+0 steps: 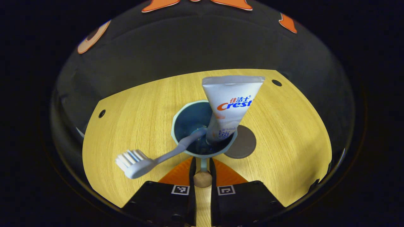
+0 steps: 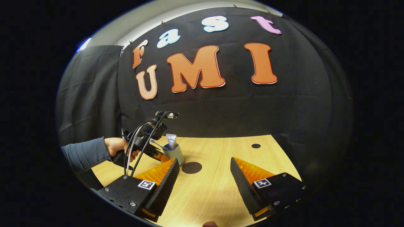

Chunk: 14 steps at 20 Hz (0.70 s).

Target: Put the toothbrush and toothpaste on the desktop into the cup, then pick up the cup and place it on the coaster on the desktop.

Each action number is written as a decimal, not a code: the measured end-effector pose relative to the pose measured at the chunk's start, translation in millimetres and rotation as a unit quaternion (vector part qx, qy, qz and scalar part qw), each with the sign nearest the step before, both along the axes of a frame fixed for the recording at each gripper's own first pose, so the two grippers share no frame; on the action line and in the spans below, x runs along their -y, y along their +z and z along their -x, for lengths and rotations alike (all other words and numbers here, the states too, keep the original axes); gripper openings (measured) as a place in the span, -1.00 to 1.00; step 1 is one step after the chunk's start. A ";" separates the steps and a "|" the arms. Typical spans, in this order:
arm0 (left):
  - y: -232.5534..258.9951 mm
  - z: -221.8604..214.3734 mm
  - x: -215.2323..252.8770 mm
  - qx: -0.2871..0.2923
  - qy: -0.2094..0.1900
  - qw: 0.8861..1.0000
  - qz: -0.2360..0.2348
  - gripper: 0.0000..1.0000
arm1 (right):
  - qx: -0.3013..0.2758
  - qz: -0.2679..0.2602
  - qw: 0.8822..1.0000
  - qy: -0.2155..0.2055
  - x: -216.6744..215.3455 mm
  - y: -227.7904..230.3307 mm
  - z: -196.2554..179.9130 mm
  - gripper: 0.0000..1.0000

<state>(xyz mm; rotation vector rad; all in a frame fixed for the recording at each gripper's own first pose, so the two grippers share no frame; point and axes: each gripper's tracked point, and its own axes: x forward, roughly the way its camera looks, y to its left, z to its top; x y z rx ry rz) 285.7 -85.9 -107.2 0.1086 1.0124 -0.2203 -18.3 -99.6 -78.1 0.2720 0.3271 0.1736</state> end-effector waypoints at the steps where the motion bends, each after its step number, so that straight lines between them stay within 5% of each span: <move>1: -1.3 0.0 1.2 0.001 -0.006 1.000 0.003 -0.65 | 0.000 0.004 1.000 -0.001 0.7 -0.8 1.8 0.94; 14: -6.4 2.5 7.8 -0.026 -0.043 0.999 0.008 -0.62 | -0.007 0.004 1.000 -0.018 9.1 -5.7 4.8 0.94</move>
